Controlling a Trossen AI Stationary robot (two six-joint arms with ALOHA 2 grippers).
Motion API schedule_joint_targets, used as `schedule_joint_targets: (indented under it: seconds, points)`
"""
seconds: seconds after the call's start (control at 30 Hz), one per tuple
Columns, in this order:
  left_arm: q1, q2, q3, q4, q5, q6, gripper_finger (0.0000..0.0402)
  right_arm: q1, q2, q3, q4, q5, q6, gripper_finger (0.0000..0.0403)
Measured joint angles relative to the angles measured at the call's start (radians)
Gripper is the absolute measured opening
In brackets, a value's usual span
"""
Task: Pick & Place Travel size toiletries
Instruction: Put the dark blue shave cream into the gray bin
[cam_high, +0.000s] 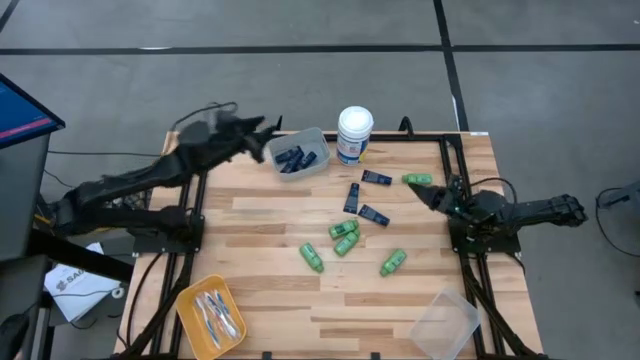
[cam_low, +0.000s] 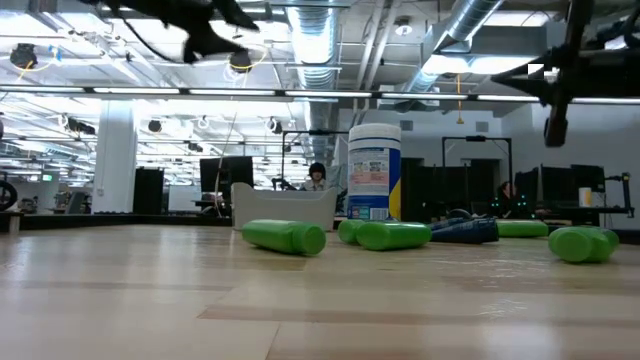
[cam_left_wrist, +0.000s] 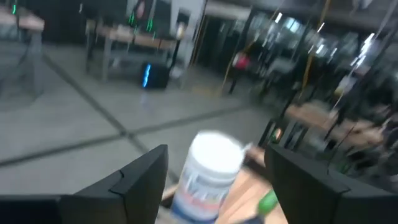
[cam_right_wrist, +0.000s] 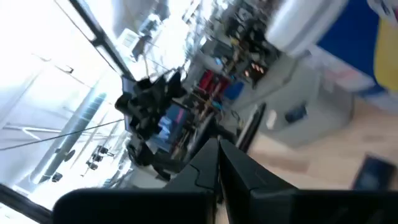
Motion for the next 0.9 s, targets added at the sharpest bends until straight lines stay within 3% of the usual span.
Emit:
schedule_joint_targets:
  seconds: [0.2,0.4,0.6,0.73,0.9]
  points:
    - [-0.067,-0.252,-0.089,0.000,0.000,0.002,0.0227,-0.059,0.006,0.073,-0.025,-0.002,-0.124,0.0025]
    - [-0.142,-0.410,-0.233,-0.002,-0.003,-0.005,0.0167,-0.097,0.131,0.248,-0.179,-0.054,-0.393,0.0105]
    - [-0.217,-0.439,-0.352,0.014,-0.005,-0.029,0.0079,-0.111,0.402,0.486,-0.514,-0.115,-0.504,0.0197]
    - [-0.262,-0.429,-0.412,0.024,-0.005,-0.044,0.0017,-0.111,0.656,0.626,-0.694,-0.192,-0.552,0.0234]
    - [-0.309,-0.425,-0.468,0.061,-0.008,-0.056,0.0006,-0.111,0.950,0.752,-0.870,-0.304,-0.556,0.0244]
